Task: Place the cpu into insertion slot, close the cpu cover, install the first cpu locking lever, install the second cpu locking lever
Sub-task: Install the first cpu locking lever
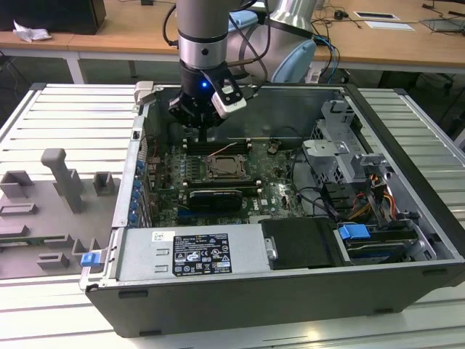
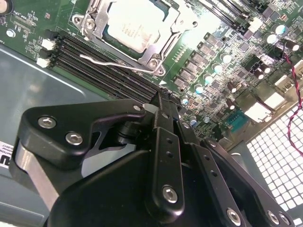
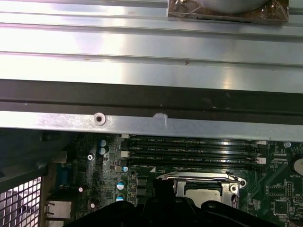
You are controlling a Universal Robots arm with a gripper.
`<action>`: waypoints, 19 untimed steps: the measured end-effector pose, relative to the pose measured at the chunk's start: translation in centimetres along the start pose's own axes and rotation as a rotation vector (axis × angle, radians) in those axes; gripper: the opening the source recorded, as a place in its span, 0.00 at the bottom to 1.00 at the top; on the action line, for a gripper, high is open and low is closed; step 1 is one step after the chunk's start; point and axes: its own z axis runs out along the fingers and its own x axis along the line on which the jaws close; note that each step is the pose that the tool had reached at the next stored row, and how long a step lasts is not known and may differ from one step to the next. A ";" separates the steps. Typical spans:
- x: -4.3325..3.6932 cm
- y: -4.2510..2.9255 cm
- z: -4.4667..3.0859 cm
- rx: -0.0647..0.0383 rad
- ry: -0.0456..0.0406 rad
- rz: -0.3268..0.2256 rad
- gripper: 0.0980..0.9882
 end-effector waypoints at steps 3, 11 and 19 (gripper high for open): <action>-0.14 -0.01 0.02 0.000 0.0000 0.000 0.01; -0.38 -0.02 0.04 0.000 0.0000 0.000 0.01; -0.42 -0.02 0.04 0.000 0.0000 0.000 0.01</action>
